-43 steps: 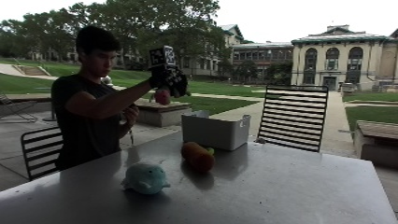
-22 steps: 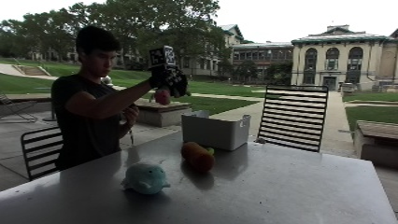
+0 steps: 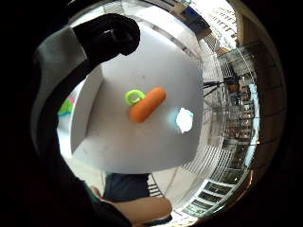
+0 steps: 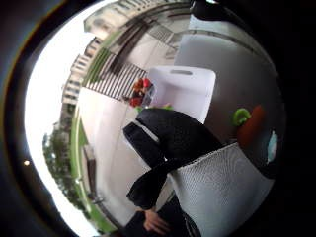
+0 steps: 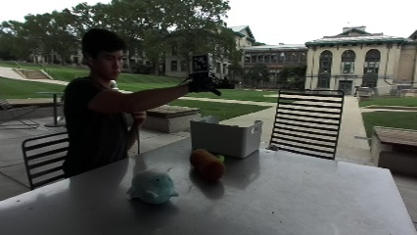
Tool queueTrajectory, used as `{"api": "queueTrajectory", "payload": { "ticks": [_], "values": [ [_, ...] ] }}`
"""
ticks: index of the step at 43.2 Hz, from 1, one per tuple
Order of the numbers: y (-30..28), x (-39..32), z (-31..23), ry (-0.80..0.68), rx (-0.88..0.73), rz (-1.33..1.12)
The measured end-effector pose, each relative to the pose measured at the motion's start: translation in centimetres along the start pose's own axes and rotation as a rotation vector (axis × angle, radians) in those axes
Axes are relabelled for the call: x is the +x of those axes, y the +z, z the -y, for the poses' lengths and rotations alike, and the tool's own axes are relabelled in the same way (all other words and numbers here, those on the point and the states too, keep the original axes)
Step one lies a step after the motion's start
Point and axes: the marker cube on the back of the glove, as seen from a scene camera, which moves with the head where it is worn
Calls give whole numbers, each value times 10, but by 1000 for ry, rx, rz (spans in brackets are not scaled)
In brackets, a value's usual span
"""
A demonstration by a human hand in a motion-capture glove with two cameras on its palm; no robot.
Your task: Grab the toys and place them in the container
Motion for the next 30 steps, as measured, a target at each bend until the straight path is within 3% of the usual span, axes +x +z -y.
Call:
{"api": "queueTrajectory", "payload": {
  "ticks": [3, 8, 30],
  "values": [
    [9, 25, -6, -65, -14, -17],
    [33, 92, -3, 125, -53, -112],
    [158, 170, -30, 204, -253, -114]
  ]
}}
